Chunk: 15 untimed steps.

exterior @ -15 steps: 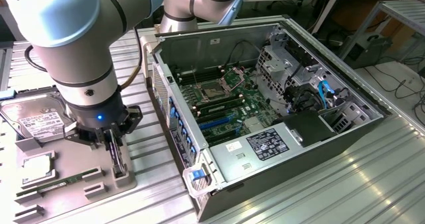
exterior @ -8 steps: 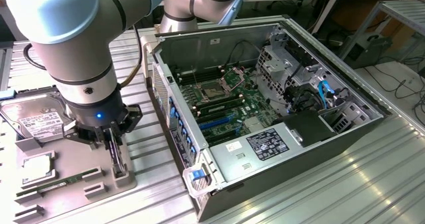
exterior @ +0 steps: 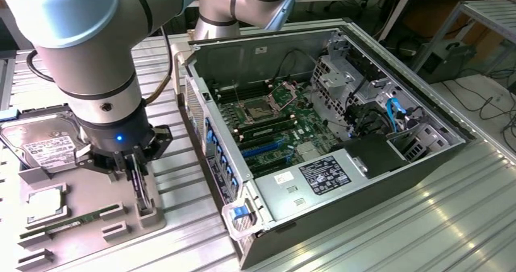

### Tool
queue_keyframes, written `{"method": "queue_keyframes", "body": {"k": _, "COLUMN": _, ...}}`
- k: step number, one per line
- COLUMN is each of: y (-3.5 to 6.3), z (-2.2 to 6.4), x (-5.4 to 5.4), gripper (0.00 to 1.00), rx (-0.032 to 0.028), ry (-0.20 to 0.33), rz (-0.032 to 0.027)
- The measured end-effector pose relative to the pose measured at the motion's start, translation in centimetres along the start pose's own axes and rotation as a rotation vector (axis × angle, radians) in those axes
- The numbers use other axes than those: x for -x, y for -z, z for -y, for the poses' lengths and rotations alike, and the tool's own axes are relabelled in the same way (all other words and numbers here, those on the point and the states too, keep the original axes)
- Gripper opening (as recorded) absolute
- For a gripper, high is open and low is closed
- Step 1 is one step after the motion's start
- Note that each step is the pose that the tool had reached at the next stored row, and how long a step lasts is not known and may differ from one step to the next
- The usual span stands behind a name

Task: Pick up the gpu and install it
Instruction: 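Pick up the gpu and move the gpu toward the slot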

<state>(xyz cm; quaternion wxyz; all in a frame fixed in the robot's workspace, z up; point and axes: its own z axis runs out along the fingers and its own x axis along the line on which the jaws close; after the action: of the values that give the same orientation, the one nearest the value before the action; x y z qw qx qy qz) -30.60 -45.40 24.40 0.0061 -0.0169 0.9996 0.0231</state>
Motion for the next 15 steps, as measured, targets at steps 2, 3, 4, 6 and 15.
{"method": "queue_keyframes", "body": {"k": 2, "y": 0.07, "z": 0.0, "x": 0.0, "gripper": 0.27, "rx": 0.0, "ry": 0.0, "rz": 0.0001}}
{"method": "queue_keyframes", "body": {"k": 3, "y": 0.24, "z": -0.01, "x": 0.0, "gripper": 0.27, "rx": 0.0, "ry": 0.0, "rz": 0.0001}}
{"method": "queue_keyframes", "body": {"k": 4, "y": 0.53, "z": -0.02, "x": 0.0, "gripper": 0.27, "rx": -0.0003, "ry": 0.0, "rz": -0.0001}}
{"method": "queue_keyframes", "body": {"k": 6, "y": 1.91, "z": -0.07, "x": 0.0, "gripper": 0.27, "rx": 0.0, "ry": 0.0, "rz": 0.0001}}
{"method": "queue_keyframes", "body": {"k": 15, "y": 5.99, "z": -0.24, "x": 0.1, "gripper": 0.27, "rx": 0.0001, "ry": 0.0, "rz": 0.0}}
